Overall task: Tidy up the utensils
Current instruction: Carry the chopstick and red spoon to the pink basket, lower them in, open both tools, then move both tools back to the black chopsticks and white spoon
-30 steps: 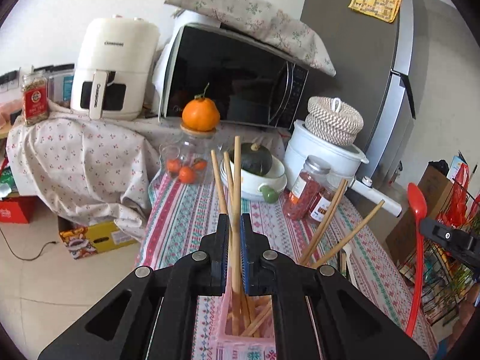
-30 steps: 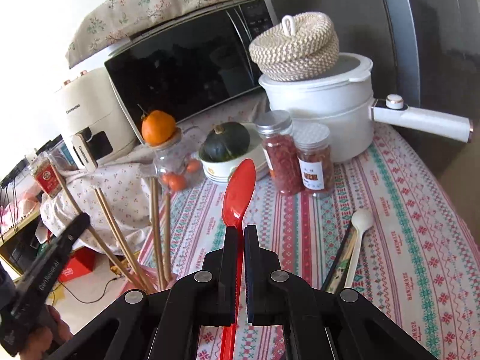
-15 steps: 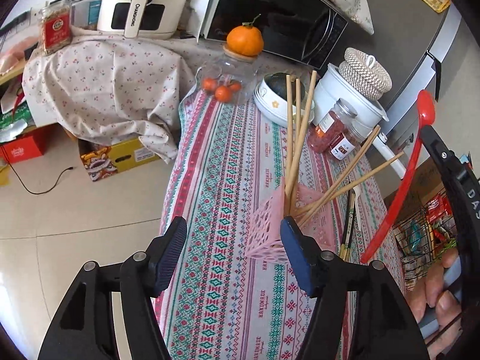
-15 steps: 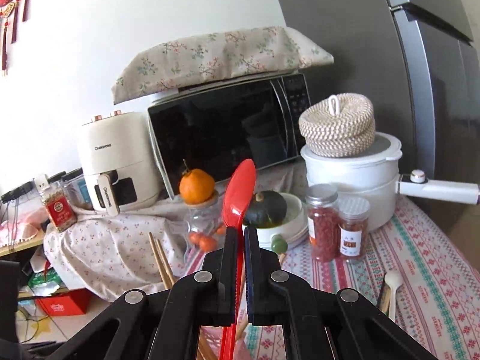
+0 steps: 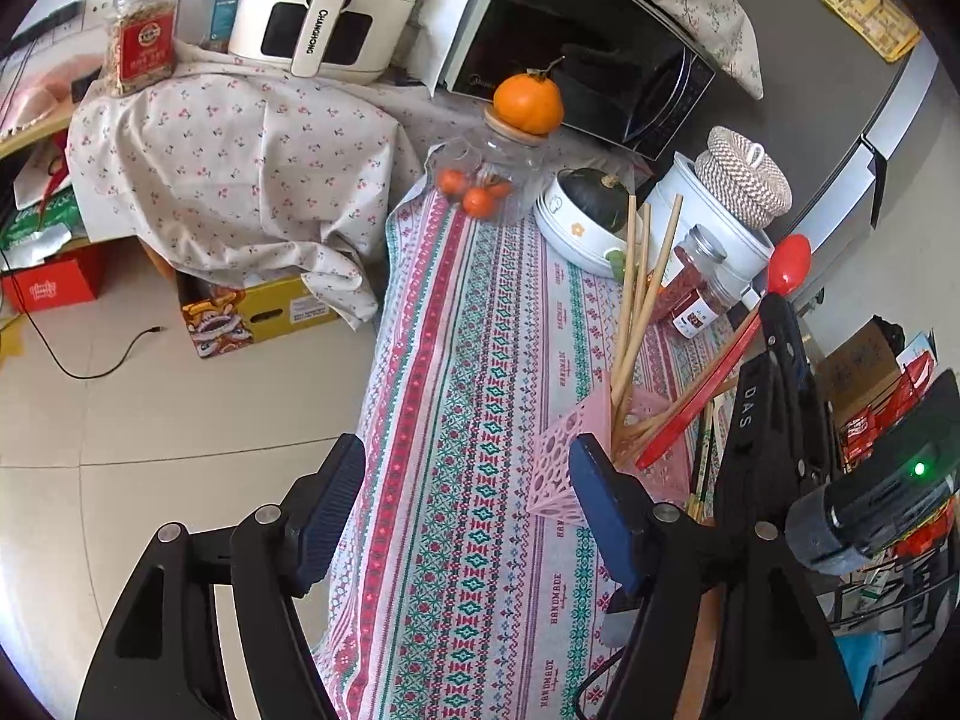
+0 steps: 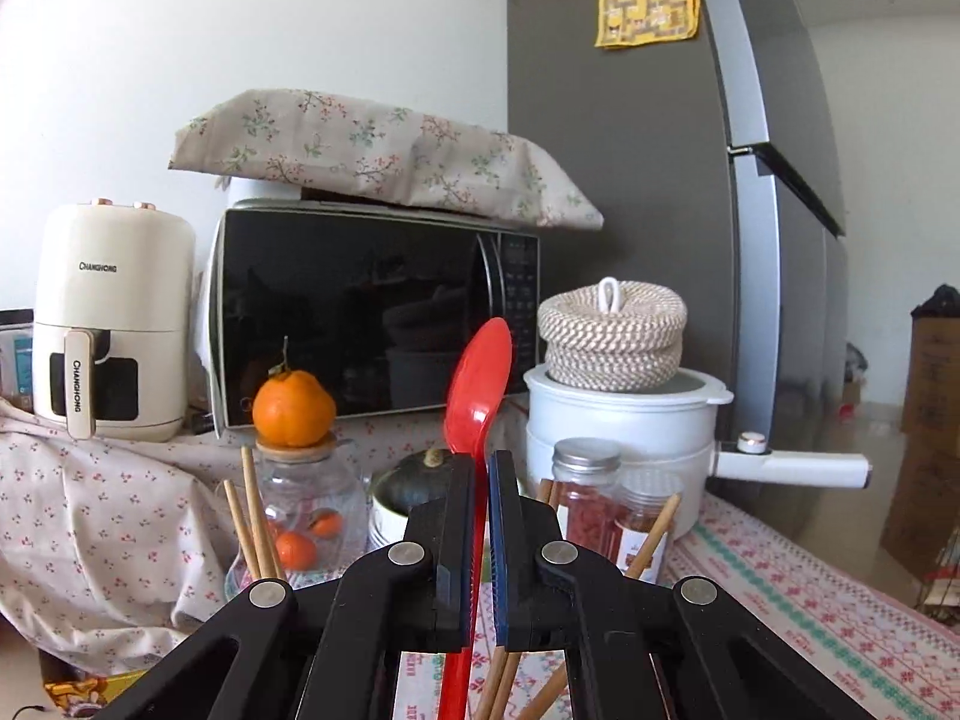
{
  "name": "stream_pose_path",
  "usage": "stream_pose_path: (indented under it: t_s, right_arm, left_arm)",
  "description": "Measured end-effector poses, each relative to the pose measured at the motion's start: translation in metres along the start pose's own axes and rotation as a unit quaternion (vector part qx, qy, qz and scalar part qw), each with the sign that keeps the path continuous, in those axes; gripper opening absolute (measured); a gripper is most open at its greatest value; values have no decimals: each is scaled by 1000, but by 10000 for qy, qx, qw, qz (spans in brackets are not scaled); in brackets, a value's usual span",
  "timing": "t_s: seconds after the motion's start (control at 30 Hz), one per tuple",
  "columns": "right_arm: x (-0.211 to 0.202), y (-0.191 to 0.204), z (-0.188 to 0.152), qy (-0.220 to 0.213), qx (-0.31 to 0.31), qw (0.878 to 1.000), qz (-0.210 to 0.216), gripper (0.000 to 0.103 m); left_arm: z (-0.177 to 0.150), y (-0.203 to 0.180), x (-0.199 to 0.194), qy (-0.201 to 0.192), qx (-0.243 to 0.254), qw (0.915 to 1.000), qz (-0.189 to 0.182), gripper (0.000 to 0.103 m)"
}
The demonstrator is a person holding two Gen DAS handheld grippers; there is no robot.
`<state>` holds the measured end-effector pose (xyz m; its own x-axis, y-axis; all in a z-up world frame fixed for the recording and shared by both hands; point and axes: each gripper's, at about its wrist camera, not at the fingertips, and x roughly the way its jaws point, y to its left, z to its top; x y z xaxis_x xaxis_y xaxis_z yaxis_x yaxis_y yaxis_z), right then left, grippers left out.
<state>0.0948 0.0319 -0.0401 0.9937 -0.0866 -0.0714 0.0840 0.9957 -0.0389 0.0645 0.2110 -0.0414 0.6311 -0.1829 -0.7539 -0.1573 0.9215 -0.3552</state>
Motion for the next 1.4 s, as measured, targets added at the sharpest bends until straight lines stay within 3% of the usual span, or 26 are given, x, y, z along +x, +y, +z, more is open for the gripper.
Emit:
stream_pose_path:
  t_s: [0.1, 0.17, 0.3, 0.4, 0.5, 0.8, 0.97, 1.2, 1.4]
  right_arm:
    - [-6, -2, -10, 94, 52, 9999, 54, 4]
    - [-14, -5, -14, 202, 127, 9995, 193, 10]
    - [-29, -24, -9, 474, 425, 9967, 501, 34]
    - [-41, -40, 2, 454, 314, 9971, 520, 35]
    - [-48, -65, 16, 532, 276, 9966, 564, 48]
    - [-36, -148, 40, 1217, -118, 9920, 314, 67]
    - [-19, -184, 31, 1973, -46, 9798, 307, 76]
    - [6, -222, 9, 2964, -4, 9546, 295, 97]
    - [21, -258, -2, 3325, -76, 9431, -18, 102]
  left_arm:
    - [0, -1, 3, 27, 27, 10000, 56, 73]
    - [-2, -4, 4, 27, 76, 9999, 112, 74]
    - [-6, -12, 3, 27, 195, 9997, 139, 80]
    - [-8, -21, 4, 61, 265, 9995, 139, 85]
    - [-13, -35, 5, 105, 432, 9989, 163, 89]
    - [-45, -100, 14, 334, 1309, 9908, 121, 98]
    - [-63, -135, 21, 462, 1712, 9841, 57, 103]
    - [-84, -177, 39, 524, 2140, 9754, 76, 103]
    - [-97, -211, 62, 425, 2570, 9650, 297, 103]
